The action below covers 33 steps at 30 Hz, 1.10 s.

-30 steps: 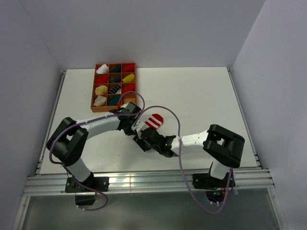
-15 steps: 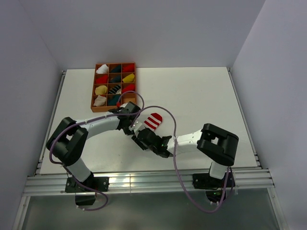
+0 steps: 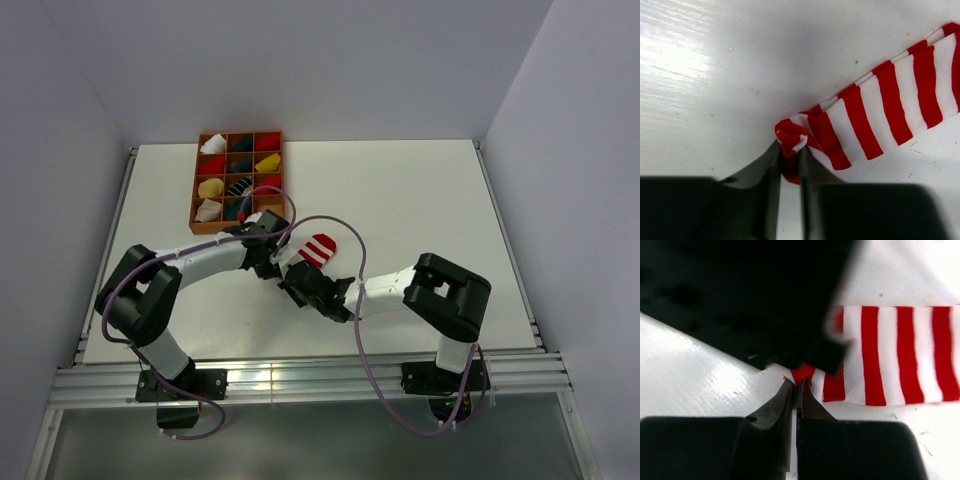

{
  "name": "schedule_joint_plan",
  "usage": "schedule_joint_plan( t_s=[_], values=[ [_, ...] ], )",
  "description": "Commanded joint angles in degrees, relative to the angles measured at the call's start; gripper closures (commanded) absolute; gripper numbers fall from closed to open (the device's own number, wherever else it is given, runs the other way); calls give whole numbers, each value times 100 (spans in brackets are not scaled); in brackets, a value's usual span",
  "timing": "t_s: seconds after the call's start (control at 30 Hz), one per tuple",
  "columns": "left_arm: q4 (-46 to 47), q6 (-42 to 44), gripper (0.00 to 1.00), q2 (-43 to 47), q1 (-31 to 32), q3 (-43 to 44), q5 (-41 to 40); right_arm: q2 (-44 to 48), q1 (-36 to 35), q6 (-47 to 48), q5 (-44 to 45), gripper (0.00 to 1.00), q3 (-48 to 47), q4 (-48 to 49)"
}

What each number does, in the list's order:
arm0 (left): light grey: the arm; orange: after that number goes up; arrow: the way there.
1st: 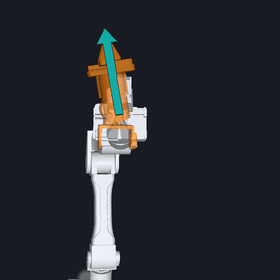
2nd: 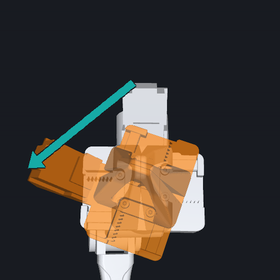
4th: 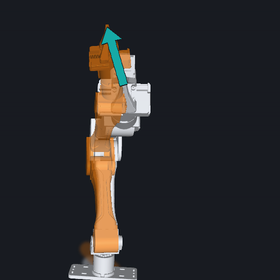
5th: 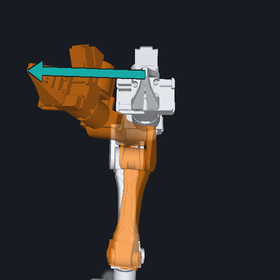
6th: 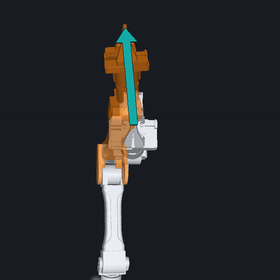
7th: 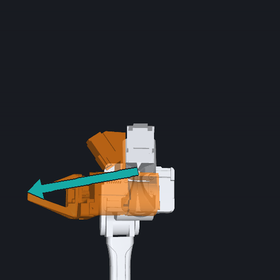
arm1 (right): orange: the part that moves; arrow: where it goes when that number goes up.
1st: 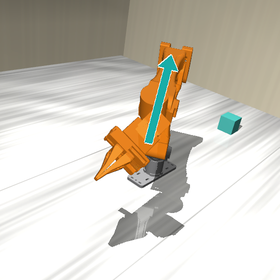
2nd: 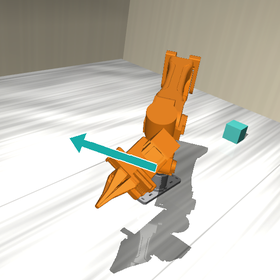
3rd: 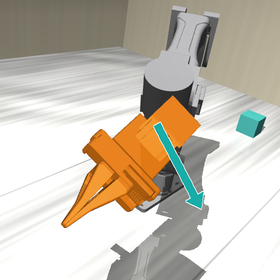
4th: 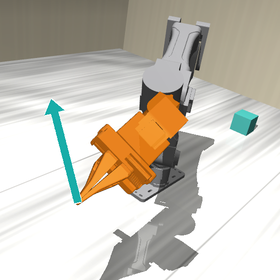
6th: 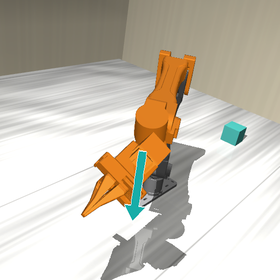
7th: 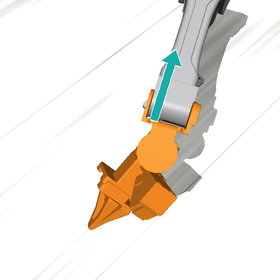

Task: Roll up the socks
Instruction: Roll the sock at the center of the board.

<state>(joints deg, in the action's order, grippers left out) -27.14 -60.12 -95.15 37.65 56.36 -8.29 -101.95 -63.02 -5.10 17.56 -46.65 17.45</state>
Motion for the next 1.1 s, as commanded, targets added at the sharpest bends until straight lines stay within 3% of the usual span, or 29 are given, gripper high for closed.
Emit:
schedule_joint_plan(
  t_s=[0.0,0.3,0.63,0.87,1.07],
  values=[
    [15,-254,74,453,94,-72,-84,-141,509,-421,-1464,100,-19,-760],
    [226,-685,34,1253,-82,-406,-471,-246,1353,-1018,-3582,100,-107,-849],
    [946,-791,33,1834,-91,-1144,-384,-966,2443,-2274,-6367,100,51,179],
    [1272,-730,33,1790,-91,-1312,-181,-1634,2857,-3031,-7231,100,-160,513],
    [1456,-694,35,1632,-91,-1391,-41,-1898,2945,-2917,-7144,100,-414,83]
  ],
)
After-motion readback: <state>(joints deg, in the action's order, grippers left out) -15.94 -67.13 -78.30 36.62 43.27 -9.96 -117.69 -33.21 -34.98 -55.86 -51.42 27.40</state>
